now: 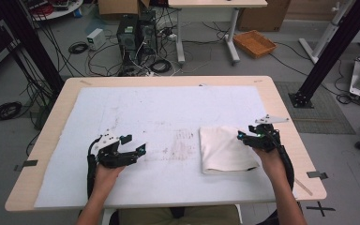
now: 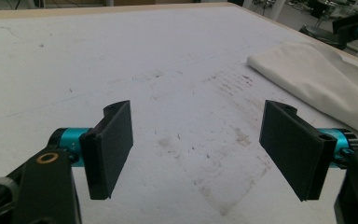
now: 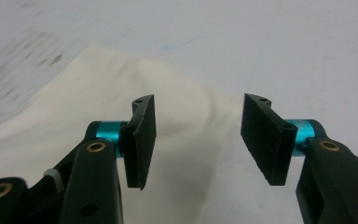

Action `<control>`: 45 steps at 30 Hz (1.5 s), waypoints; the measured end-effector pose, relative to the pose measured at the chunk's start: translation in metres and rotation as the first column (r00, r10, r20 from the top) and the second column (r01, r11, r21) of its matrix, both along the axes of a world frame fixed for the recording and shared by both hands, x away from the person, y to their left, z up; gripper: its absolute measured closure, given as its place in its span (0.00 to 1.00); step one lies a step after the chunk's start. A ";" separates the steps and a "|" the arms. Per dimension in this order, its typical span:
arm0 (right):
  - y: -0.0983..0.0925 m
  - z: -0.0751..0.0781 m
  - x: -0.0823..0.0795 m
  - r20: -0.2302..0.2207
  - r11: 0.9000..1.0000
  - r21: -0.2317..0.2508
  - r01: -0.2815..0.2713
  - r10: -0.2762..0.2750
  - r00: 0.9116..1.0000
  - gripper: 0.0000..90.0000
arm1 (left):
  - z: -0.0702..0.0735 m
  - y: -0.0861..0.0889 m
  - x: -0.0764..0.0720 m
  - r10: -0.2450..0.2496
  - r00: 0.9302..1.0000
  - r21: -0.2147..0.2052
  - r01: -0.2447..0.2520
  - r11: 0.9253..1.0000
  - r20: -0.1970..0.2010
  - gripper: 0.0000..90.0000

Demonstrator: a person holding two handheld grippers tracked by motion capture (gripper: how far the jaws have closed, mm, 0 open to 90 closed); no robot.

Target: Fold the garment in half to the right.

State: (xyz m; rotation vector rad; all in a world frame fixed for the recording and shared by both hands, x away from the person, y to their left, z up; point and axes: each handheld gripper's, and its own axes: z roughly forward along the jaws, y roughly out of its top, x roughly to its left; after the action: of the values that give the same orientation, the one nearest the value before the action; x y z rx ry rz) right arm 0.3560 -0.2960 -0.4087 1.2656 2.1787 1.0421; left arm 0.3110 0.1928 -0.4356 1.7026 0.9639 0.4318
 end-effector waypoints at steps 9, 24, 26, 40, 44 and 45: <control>-0.005 -0.035 -0.026 -0.081 0.982 -0.048 -0.184 0.180 0.980 0.40 | 0.002 0.002 0.000 0.007 1.000 -0.009 -0.007 1.000 0.023 0.29; 0.017 0.000 -0.041 0.063 0.955 0.003 -0.298 0.297 0.953 0.60 | 0.005 0.008 0.002 -0.010 1.000 -0.014 0.011 1.000 0.028 0.25; 0.036 -0.005 -0.046 0.049 0.926 0.014 -0.377 0.376 0.925 0.69 | 0.005 0.008 0.002 -0.015 1.000 -0.014 0.015 1.000 0.026 0.25; 0.092 -0.024 -0.053 -0.097 0.852 -0.003 -0.524 0.521 0.848 0.71 | 0.004 0.007 0.002 -0.018 1.000 -0.007 0.019 1.000 0.021 0.25; 0.075 -0.013 -0.051 -0.015 0.888 0.054 -0.457 0.458 0.889 0.50 | 0.005 0.007 0.002 -0.018 1.000 -0.011 0.018 1.000 0.023 0.25; 0.066 -0.007 -0.050 0.020 0.906 0.054 -0.420 0.419 0.908 0.47 | 0.005 0.008 0.002 -0.017 1.000 -0.011 0.018 1.000 0.024 0.25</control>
State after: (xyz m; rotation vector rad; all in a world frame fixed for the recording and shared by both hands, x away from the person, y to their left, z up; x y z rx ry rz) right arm 0.3056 -0.2303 -0.4161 0.8219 2.4948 1.2739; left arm 0.3130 0.2006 -0.4307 1.6904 0.9316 0.4338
